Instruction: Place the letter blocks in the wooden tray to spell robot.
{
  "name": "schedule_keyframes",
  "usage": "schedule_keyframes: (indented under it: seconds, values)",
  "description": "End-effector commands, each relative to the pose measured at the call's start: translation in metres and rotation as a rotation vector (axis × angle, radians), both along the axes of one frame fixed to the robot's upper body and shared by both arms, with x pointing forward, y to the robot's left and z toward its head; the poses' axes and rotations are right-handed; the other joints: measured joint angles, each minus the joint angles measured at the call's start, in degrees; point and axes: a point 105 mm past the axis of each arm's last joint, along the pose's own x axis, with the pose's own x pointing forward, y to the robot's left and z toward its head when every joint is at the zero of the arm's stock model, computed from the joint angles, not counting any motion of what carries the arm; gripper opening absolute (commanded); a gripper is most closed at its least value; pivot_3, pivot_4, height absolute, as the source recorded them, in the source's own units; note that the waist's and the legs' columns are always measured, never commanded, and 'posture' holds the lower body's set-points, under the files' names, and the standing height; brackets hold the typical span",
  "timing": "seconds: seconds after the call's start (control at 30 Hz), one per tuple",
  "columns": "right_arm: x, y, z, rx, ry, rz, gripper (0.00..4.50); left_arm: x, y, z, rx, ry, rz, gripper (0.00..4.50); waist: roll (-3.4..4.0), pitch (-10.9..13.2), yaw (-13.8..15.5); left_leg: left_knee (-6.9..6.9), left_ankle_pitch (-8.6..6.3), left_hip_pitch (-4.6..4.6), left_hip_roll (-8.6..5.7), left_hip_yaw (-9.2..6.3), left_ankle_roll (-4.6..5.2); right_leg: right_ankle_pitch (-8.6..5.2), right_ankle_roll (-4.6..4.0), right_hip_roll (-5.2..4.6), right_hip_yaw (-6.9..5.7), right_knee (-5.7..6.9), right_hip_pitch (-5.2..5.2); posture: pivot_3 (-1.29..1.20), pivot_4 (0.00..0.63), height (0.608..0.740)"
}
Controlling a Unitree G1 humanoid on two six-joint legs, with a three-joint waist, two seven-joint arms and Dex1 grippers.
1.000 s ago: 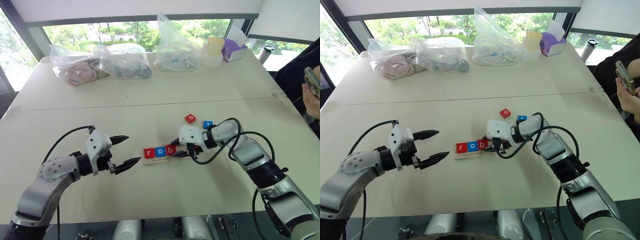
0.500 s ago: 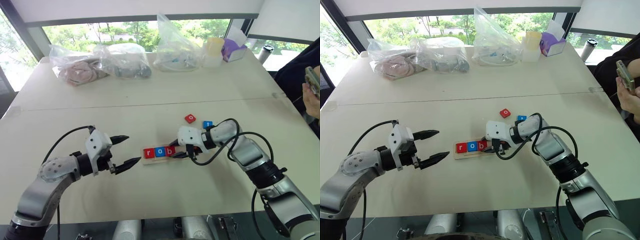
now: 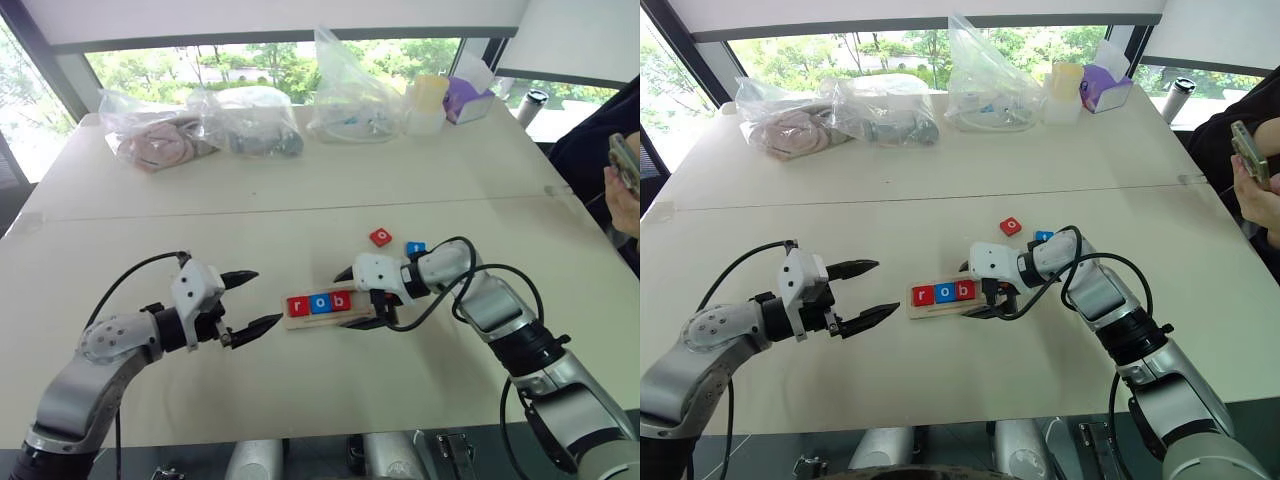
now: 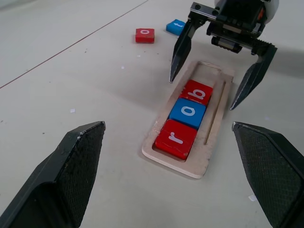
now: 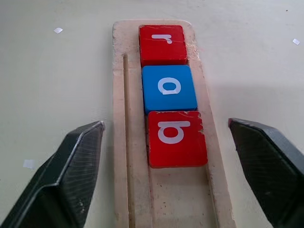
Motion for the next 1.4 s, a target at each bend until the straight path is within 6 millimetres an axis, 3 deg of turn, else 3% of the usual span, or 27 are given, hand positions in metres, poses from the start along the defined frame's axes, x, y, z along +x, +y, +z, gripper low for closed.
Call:
schedule_keyframes:
  seconds: [0.03, 0.23, 0.33, 0.43, 0.67, 1.1, 1.2, 1.33, 1.37, 1.4]
  values:
    - [0.005, 0.005, 0.019, 0.04, -0.058, 0.007, 4.43, -0.002, -0.005, 0.007, 0.003, -0.04, -0.023, 4.5, 0.0, 0.0, 0.0, 0.0, 0.0, 0.0, 0.0, 0.0, 0.0, 0.0, 0.0, 0.0, 0.0, 0.0, 0.0, 0.0, 0.15, 0.74]
    - [0.023, 0.006, 0.043, 0.138, -0.127, -0.085, 4.43, -0.001, -0.007, 0.007, -0.001, -0.04, -0.025, 4.5, 0.0, 0.0, 0.0, 0.0, 0.0, 0.0, 0.0, 0.0, 0.0, 0.0, 0.0, 0.0, 0.0, 0.01, 0.0, 0.0, 0.15, 0.74]
    - [0.075, -0.016, 0.061, 0.192, -0.231, -0.44, 4.43, 0.0, -0.007, 0.007, 0.001, -0.043, -0.021, 4.5, 0.0, 0.0, -0.19, 0.01, 0.01, 0.02, 0.01, 0.0, -0.02, 0.02, -0.02, 0.01, 0.0, 0.05, 0.0, 0.0, 0.15, 0.74]
    - [0.095, -0.037, 0.056, 0.206, -0.231, -0.687, 4.43, 0.0, -0.008, 0.006, -0.003, -0.043, -0.022, 4.5, -0.05, -0.03, 0.37, -0.02, 0.08, 0.01, 0.01, -0.01, -0.13, 0.04, -0.09, 0.0, 0.0, 0.06, -0.04, 0.0, 0.15, 0.74]
    - [0.099, -0.051, 0.042, 0.223, -0.172, -0.905, 4.43, 0.0, -0.009, 0.006, -0.001, -0.046, -0.029, 4.5, -0.04, -0.03, -0.04, -0.06, 0.08, -0.03, -0.01, 0.02, -0.13, 0.05, -0.06, -0.04, 0.01, 0.03, -0.06, 0.0, 0.15, 0.74]
    - [0.09, -0.058, 0.014, 0.216, 0.018, -1.015, 4.43, 0.007, -0.01, 0.006, 0.011, -0.062, -0.036, 4.5, -0.05, -0.05, -0.11, -0.05, 0.08, 0.0, 0.01, 0.01, -0.12, 0.06, -0.04, 0.01, 0.01, 0.06, -0.06, 0.0, 0.15, 0.74]
    - [0.092, -0.055, 0.017, 0.238, 0.035, -1.022, 3.56, 0.007, -0.01, 0.006, 0.01, -0.063, -0.034, 4.5, -0.04, -0.05, -0.21, -0.06, 0.08, 0.01, 0.02, 0.01, -0.12, 0.06, -0.04, 0.04, 0.01, 0.07, -0.06, 0.0, 0.15, 0.74]
    - [0.092, -0.045, 0.029, 0.296, 0.072, -1.019, 1.43, 0.007, -0.012, 0.004, 0.003, -0.062, -0.031, 4.5, -0.04, -0.06, -0.17, -0.05, 0.08, 0.01, 0.03, 0.0, -0.12, 0.07, -0.04, 0.05, 0.01, 0.08, -0.06, 0.0, 0.15, 0.74]
    - [0.091, -0.045, 0.032, 0.3, 0.069, -1.02, 1.16, 0.007, -0.013, 0.004, 0.0, -0.062, -0.03, 4.5, -0.04, -0.05, -0.17, -0.05, 0.08, 0.01, 0.03, 0.0, -0.12, 0.07, -0.04, 0.04, 0.01, 0.08, -0.06, 0.0, 0.15, 0.74]
    - [0.09, -0.046, 0.035, 0.302, 0.063, -1.024, 1.17, 0.008, -0.013, 0.004, -0.001, -0.062, -0.031, 4.5, -0.04, -0.05, -0.1, -0.05, 0.08, 0.01, 0.03, 0.01, -0.12, 0.07, -0.04, 0.04, 0.01, 0.08, -0.06, 0.0, 0.15, 0.74]
